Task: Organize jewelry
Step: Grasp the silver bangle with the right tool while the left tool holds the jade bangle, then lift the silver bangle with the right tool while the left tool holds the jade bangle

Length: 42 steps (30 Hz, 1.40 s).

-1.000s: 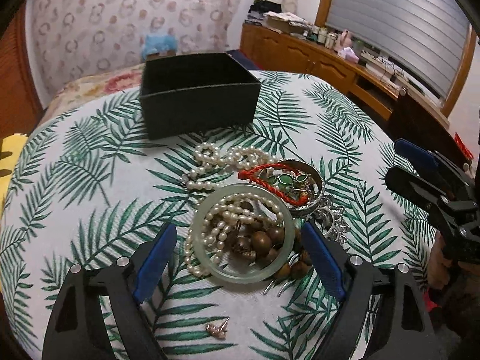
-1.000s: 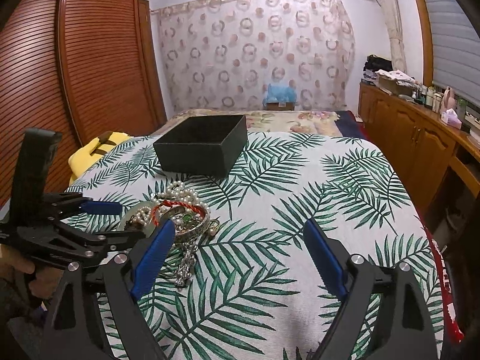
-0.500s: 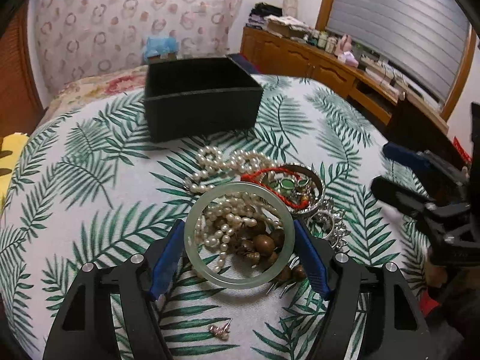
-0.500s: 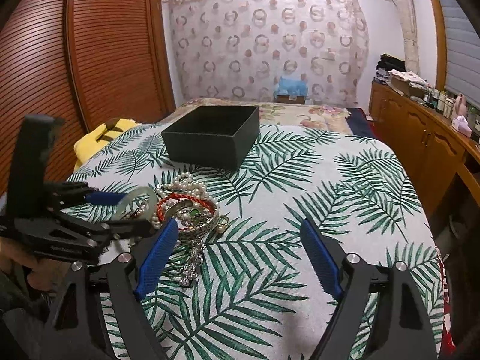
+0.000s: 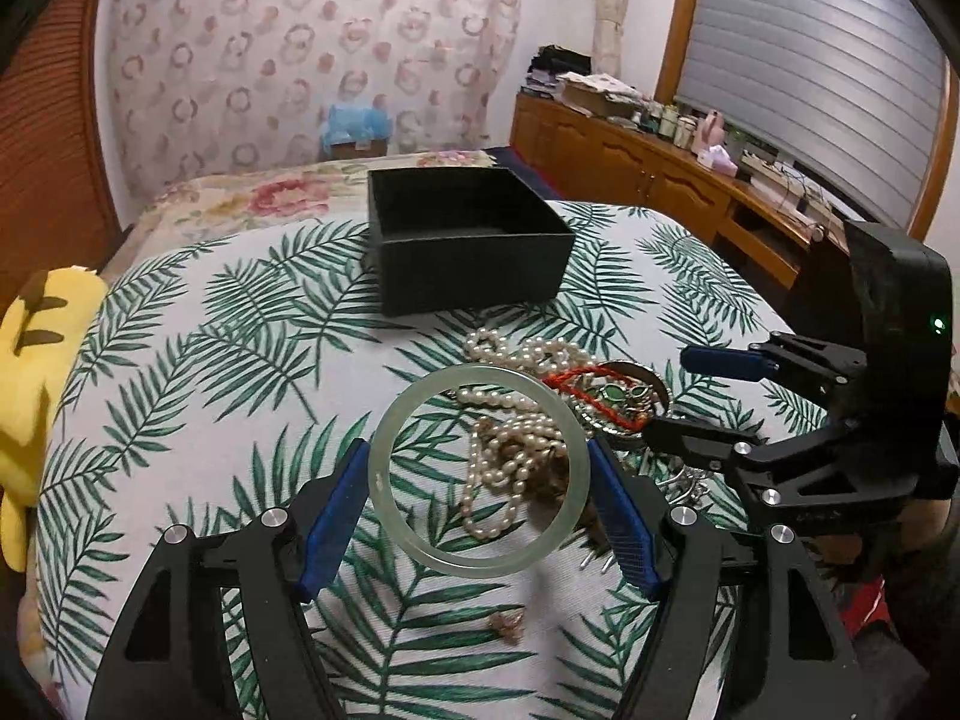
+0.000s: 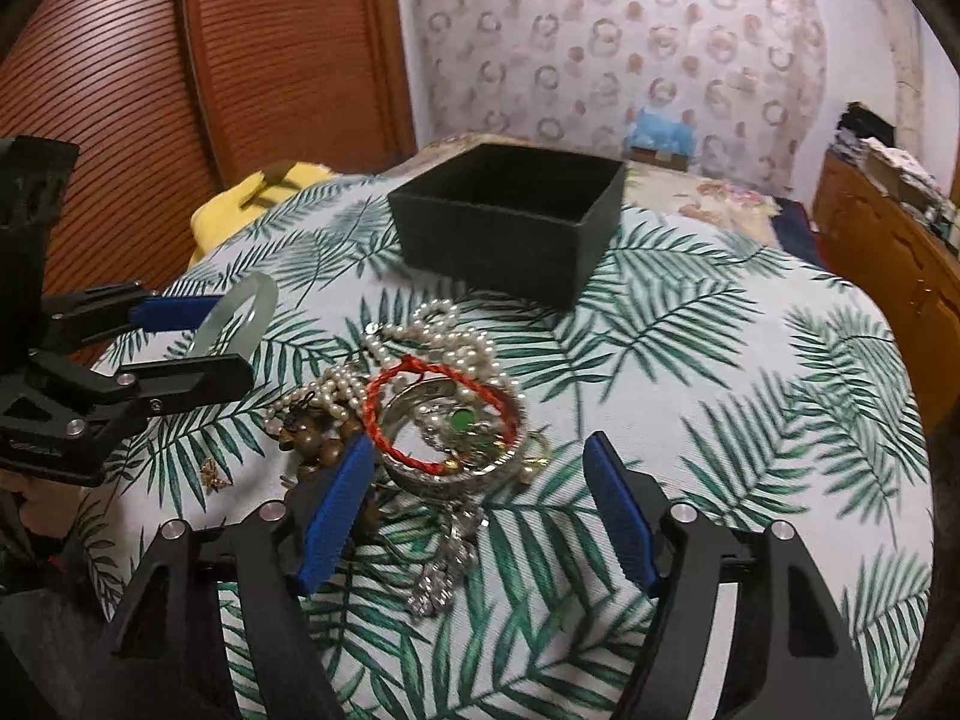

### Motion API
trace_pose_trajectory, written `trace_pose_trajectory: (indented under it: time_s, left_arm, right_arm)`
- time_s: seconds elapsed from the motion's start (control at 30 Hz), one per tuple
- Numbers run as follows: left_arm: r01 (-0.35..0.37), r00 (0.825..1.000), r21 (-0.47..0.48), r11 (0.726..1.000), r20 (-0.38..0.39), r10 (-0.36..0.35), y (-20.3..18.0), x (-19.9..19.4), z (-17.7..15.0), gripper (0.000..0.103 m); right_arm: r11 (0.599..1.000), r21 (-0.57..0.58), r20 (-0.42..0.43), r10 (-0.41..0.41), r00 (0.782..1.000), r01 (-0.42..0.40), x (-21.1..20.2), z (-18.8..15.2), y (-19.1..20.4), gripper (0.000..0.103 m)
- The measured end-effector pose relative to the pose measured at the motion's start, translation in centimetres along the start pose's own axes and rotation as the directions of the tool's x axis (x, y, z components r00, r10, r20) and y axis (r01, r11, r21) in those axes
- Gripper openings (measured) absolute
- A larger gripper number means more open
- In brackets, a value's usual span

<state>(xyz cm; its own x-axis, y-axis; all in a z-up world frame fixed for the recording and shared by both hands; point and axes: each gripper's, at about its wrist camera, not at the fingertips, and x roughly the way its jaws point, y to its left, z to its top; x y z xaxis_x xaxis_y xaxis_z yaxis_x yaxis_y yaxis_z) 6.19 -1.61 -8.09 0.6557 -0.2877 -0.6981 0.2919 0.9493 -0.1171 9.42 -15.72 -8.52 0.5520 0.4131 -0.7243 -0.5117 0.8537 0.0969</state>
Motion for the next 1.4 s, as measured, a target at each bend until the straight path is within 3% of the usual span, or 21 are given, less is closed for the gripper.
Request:
trace_pose_trajectory:
  time_s: [0.27,0.43,0.77,1.1,1.4]
  left_arm:
    - [0.007,1.000,-0.007,1.000,-0.008,-0.007,0.1,0.5,-0.4,0.069]
    - [0.007,1.000,-0.007,1.000,-0.011,-0.007,0.0,0.6,-0.6,0.069]
    - [0.006,1.000,-0.009,1.000,-0.011,-0.007,0.1,0.7,-0.8,0.069]
    - [0.007,1.000,-0.008,1.000,-0.010,-0.007,0.1,0.7,-0.9,0.069]
    - [0.000,1.000,-0.007,1.000,0.002,0.000,0.1,0.5,-0.5,0.069]
  right_arm:
    - [0.999,-0.041,-0.039,0.020,0.999,-0.021,1.3,0.1,1.0,0.073]
    - [0.999,-0.041,-0.048,0.019,0.999,-0.021,2.1,0.6,0.7,0.066]
    - [0.997,-0.072,-0.051,0.021,0.998,-0.024,2.3,0.9,0.7,0.063]
    - [0.997,-0.053,0.074,0.064,0.995,-0.060,-0.5,1.7,0.6,0.063]
    - [0.995,-0.023,0.178,0.100,0.979,-0.097,-3.0,3.0,0.0,0.063]
